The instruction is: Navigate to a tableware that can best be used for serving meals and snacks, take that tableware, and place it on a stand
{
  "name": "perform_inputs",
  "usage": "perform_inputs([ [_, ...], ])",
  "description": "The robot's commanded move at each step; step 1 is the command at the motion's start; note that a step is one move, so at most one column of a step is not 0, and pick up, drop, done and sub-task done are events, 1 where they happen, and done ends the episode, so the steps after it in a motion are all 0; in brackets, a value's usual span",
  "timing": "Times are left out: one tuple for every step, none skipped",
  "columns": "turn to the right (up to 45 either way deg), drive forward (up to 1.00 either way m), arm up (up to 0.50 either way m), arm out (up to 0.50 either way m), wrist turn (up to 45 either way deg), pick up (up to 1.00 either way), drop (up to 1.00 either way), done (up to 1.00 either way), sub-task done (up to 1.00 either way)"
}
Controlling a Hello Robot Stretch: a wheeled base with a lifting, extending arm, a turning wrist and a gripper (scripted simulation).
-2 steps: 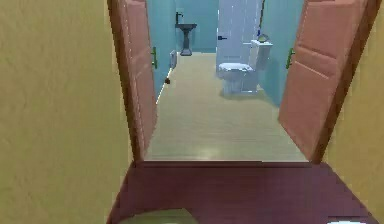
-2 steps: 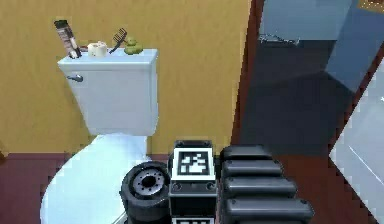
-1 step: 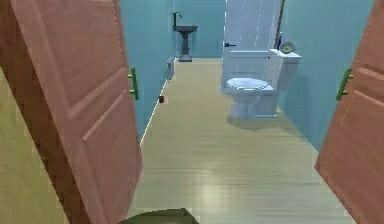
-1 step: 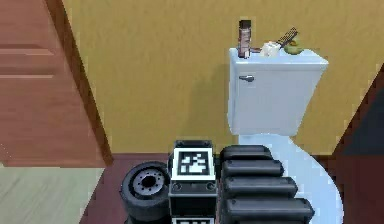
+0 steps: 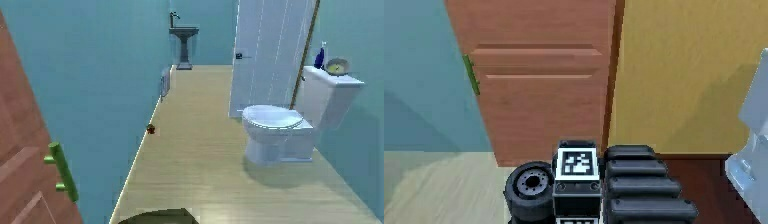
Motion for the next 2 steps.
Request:
perform_inputs([
  [0.0, 1.0, 0.0, 0.0, 0.0, 0.0, 0.0, 0.0, 0.0],
  [0.0, 1.0, 0.0, 0.0, 0.0, 0.0, 0.0, 0.0, 0.0],
])
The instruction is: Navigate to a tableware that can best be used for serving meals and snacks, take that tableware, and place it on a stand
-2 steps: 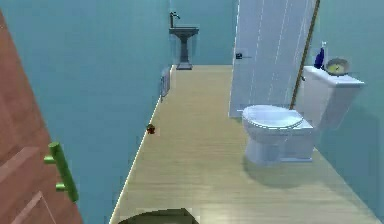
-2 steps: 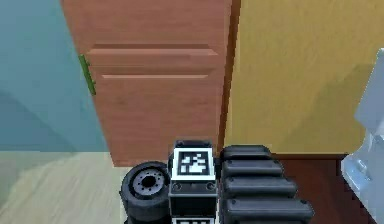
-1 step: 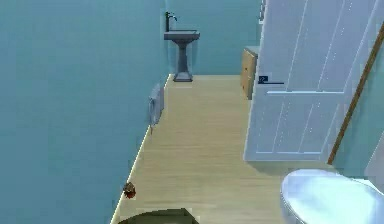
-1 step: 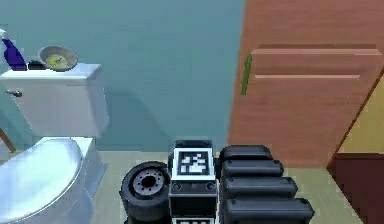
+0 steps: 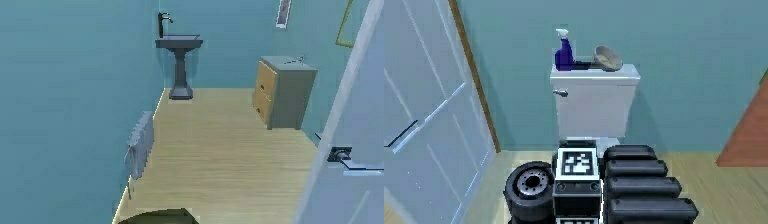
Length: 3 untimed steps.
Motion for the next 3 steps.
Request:
perform_inputs([
  [0.0, 1.0, 0.0, 0.0, 0.0, 0.0, 0.0, 0.0, 0.0],
  [36.0, 0.0, 0.0, 0.0, 0.0, 0.0, 0.0, 0.0, 0.0],
  [0.0, 0.05, 0.0, 0.0, 0.0, 0.0, 0.0, 0.0, 0.0],
])
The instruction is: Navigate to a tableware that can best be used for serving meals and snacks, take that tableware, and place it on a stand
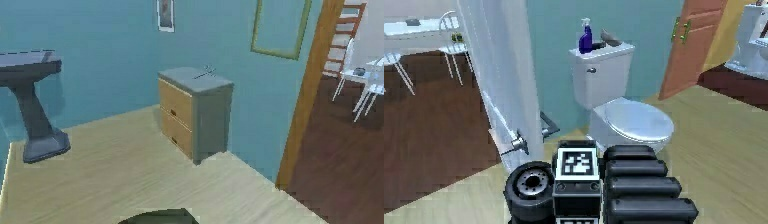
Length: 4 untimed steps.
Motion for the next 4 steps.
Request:
perform_inputs([
  [-21.0, 0.0, 0.0, 0.0, 0.0, 0.0, 0.0, 0.0, 0.0],
  [0.0, 1.0, 0.0, 0.0, 0.0, 0.0, 0.0, 0.0, 0.0],
  [-3.0, 0.0, 0.0, 0.0, 0.0, 0.0, 0.0, 0.0, 0.0],
  [0.0, 0.7, 0.0, 0.0, 0.0, 0.0, 0.0, 0.0, 0.0],
])
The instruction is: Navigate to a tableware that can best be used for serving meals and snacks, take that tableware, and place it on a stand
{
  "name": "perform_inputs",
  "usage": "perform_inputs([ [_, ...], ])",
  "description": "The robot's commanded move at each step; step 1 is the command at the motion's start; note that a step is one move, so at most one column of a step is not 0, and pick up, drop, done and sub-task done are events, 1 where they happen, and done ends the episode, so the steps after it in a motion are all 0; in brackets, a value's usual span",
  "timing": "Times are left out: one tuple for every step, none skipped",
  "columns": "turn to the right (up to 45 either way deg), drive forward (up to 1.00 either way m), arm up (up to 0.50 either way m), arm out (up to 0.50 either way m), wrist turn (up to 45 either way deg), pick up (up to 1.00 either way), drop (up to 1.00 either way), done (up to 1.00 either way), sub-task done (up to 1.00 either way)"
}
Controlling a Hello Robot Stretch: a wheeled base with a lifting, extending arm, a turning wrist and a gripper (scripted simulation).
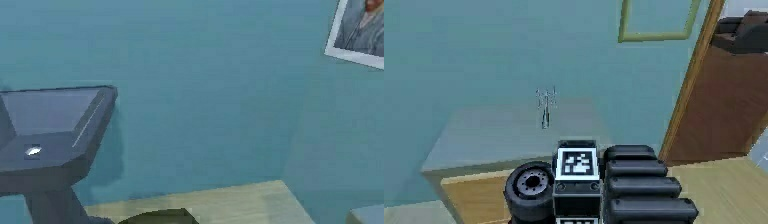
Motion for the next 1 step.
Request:
perform_inputs([
  [-21.0, 0.0, 0.0, 0.0, 0.0, 0.0, 0.0, 0.0, 0.0],
])
